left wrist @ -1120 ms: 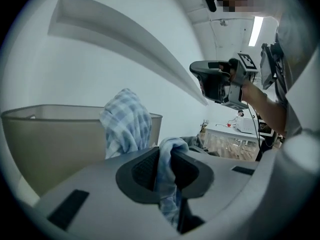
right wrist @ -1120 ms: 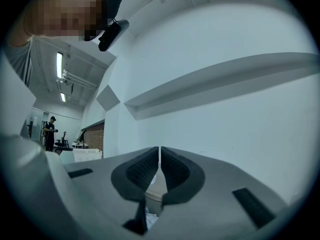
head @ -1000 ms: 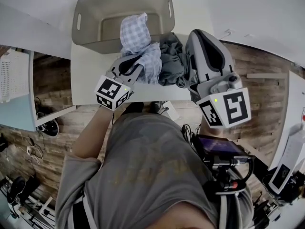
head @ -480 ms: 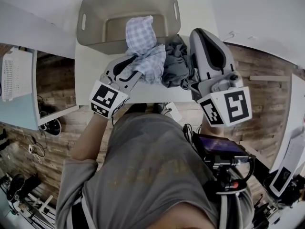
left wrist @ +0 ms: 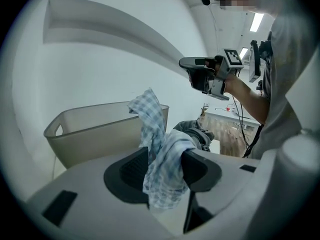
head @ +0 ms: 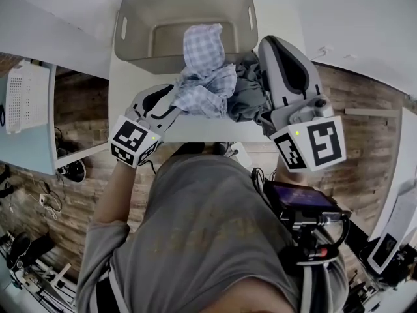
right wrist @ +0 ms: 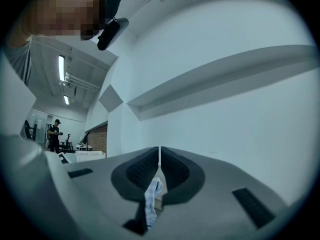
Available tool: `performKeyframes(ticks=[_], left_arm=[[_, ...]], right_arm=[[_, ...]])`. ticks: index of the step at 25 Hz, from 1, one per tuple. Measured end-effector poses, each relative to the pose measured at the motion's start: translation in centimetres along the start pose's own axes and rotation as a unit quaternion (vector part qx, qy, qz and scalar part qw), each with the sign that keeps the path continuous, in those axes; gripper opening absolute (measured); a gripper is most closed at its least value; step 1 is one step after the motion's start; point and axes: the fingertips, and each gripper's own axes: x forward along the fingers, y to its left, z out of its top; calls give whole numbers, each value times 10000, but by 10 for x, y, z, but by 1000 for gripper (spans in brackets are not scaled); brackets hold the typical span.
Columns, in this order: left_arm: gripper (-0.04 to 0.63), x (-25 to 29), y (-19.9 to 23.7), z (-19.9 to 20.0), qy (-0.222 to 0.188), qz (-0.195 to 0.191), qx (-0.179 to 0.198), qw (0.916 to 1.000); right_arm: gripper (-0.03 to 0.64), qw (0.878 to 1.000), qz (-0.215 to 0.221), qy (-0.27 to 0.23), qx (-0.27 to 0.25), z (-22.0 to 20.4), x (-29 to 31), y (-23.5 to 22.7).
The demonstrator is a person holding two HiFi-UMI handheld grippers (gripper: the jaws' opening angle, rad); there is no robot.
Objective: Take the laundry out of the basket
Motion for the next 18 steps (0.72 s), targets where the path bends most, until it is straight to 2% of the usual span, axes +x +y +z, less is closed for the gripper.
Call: performKeyframes(ticks=[9, 13, 18], left_arm=[[187, -40, 22, 10, -143, 330, 113, 9993], [186, -38, 19, 32, -415, 282, 9, 9987], [187, -24, 14, 58, -610, 147, 147, 9979]], right_arm=[[18, 9997, 256, -4, -23, 2, 13, 23], [18, 9989, 469, 77, -17, -2, 16, 33], [20, 9944, 982, 388, -91, -21, 21, 62]])
